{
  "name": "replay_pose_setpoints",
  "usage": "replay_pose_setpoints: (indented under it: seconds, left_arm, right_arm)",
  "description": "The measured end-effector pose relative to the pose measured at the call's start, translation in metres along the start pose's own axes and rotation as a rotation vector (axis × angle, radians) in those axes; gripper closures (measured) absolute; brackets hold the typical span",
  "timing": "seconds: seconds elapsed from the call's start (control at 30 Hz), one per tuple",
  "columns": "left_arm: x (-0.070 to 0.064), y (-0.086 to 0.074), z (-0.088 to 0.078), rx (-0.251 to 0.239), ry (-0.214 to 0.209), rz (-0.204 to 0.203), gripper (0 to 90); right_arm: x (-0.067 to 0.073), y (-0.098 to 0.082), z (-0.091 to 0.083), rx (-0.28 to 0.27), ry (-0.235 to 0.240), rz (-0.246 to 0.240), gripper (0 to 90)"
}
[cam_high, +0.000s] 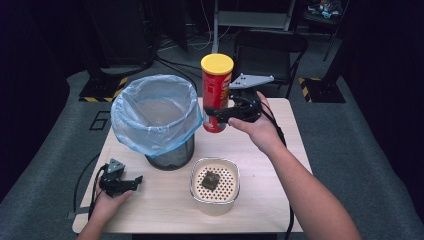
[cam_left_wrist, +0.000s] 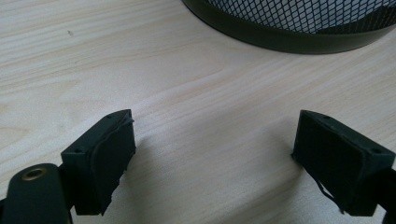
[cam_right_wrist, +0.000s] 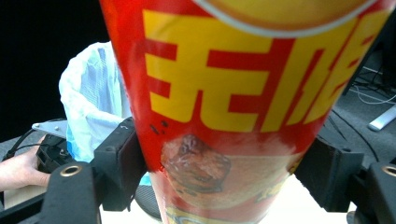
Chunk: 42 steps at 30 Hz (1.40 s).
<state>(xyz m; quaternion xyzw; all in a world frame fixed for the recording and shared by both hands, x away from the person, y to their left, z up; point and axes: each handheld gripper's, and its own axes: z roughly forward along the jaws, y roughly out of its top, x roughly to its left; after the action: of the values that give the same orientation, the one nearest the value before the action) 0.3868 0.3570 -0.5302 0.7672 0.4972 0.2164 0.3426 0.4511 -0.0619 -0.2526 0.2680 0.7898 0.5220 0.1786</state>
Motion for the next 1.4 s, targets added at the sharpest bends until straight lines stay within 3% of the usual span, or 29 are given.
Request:
replay_pose_setpoints:
  seconds: [0.2, 0.47, 0.6, 0.97, 1.4]
  left_arm:
    - [0.0, 0.0, 0.0, -0.001, 0.0, -0.001, 12.5]
    - [-0.001, 0.0, 0.0, -0.001, -0.006, -0.014, 12.5]
    - [0.0, 0.0, 0.0, -0.001, 0.001, -0.001, 12.5]
    - [0.0, 0.0, 0.0, 0.0, -0.001, -0.001, 12.5]
    - [0.0, 0.0, -0.001, 0.007, -0.004, 0.0, 12.5]
  right_arm:
    - [0.003, 0.018, -0.005, 0.024, -0.004, -0.017, 24.0]
    - [0.011, 0.044, -0.01, 0.008, 0.015, -0.036, 24.0]
    - [0.014, 0.055, -0.008, 0.004, 0.016, -0.039, 23.9]
    - [0.02, 0.07, 0.021, -0.026, 0.038, -0.008, 23.9]
    - [0.037, 0.081, 0.058, -0.007, 0.057, -0.043, 23.9]
